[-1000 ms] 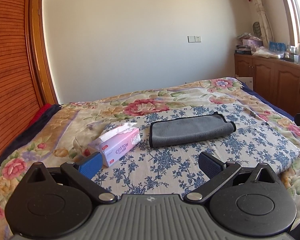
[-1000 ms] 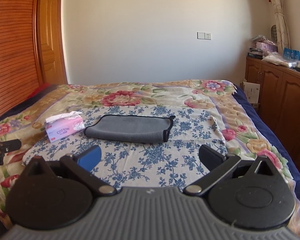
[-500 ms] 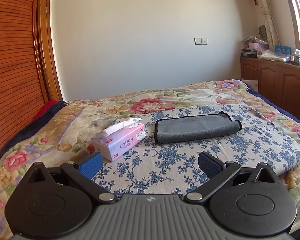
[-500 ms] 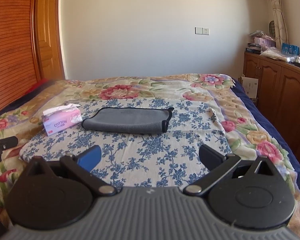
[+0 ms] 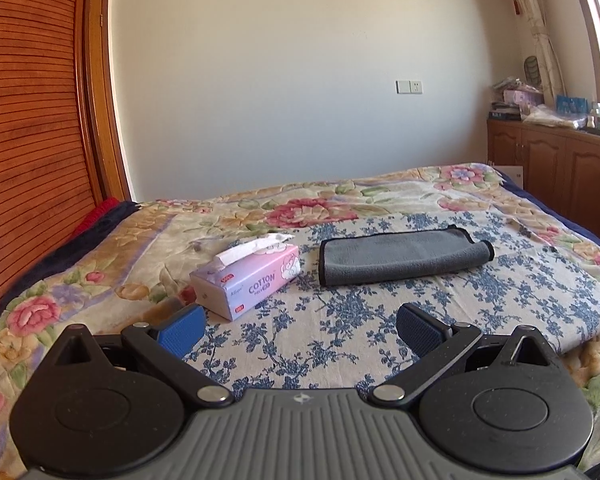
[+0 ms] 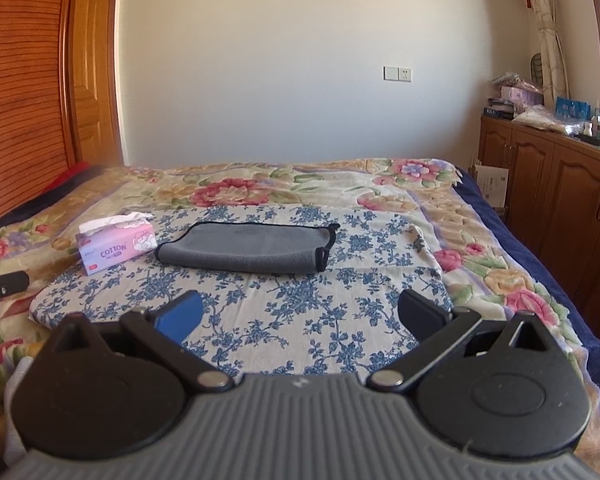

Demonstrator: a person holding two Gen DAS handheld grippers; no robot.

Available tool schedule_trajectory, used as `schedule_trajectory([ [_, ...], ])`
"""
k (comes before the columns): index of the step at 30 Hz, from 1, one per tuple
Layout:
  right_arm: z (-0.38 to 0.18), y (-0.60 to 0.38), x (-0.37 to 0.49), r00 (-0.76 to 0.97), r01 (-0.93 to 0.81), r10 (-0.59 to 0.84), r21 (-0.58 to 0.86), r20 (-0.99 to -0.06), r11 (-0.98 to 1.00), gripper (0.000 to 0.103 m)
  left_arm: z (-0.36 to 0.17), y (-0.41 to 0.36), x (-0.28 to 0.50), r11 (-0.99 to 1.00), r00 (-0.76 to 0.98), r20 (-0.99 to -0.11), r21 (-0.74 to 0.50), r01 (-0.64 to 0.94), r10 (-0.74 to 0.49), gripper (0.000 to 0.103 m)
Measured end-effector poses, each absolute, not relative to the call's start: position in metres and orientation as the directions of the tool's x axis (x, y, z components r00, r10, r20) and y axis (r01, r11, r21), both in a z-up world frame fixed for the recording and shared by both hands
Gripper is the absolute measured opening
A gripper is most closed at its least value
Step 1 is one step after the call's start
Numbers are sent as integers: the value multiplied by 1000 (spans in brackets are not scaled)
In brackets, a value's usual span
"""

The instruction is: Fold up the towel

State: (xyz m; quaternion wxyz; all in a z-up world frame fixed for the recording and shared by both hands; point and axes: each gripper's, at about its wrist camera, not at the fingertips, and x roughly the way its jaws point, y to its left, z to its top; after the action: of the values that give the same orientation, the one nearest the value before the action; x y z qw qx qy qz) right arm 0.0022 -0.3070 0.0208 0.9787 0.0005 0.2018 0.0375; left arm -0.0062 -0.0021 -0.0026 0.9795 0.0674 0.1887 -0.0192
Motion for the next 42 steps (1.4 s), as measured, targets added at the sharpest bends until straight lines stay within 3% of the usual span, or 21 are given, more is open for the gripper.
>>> schedule_trajectory([
  [18, 23, -312, -4, 949, -46, 52, 26, -310, 999, 103, 4, -1, -16, 990, 960, -280, 130, 56, -18, 103],
  [42, 23, -311, -5, 950, -40, 45, 24, -308, 999, 103, 1, -1, -18, 990, 958, -287, 124, 61, -23, 103],
])
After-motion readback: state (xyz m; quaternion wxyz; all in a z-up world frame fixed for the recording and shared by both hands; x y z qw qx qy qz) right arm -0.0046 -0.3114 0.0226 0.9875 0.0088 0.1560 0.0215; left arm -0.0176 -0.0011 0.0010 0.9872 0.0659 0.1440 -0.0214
